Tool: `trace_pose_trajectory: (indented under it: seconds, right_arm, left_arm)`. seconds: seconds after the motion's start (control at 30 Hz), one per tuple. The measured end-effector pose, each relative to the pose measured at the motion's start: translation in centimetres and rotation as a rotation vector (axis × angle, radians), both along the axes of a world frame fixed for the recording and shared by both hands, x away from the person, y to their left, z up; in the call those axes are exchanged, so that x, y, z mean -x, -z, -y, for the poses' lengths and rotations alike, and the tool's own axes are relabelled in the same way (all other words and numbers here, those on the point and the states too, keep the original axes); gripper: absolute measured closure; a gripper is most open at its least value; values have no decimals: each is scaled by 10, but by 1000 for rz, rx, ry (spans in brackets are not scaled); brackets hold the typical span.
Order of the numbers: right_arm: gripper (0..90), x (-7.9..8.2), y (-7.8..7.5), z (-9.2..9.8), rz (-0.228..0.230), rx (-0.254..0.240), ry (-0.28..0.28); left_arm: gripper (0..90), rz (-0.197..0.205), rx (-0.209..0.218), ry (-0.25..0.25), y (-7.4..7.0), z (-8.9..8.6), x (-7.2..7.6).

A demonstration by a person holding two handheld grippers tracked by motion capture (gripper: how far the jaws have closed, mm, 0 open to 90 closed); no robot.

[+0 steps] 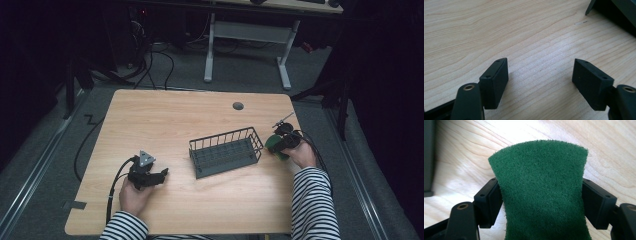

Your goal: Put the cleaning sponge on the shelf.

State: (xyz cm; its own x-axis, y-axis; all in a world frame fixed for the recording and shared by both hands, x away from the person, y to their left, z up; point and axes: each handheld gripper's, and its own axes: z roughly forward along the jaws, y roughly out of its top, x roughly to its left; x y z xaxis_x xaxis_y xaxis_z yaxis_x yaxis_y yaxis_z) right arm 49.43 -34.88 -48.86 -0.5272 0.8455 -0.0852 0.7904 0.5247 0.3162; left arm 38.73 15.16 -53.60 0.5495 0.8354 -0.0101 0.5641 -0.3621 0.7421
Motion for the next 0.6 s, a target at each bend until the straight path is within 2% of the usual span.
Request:
trace_pose_trajectory:
  seconds: [0.17, 0.23, 0.33, 0.47, 0.6]
  right_arm:
    - [261, 15, -12, -3, 42, 3, 7]
    - [262, 21, -15, -1, 55, -22, 23]
    - [262, 28, -17, 3, 60, -33, 37]
    - [262, 45, -23, 12, 92, -61, 69]
    - [263, 60, -33, 13, 136, -81, 126]
  left_arm:
    - [295, 0, 2, 1, 0, 0, 0]
    - [294, 0, 1, 1, 0, 0, 0]
    - [293, -1, 1, 1, 0, 0, 0]
    - [293, 0, 3, 2, 0, 0, 0]
    - [292, 0, 3, 2, 0, 0, 0]
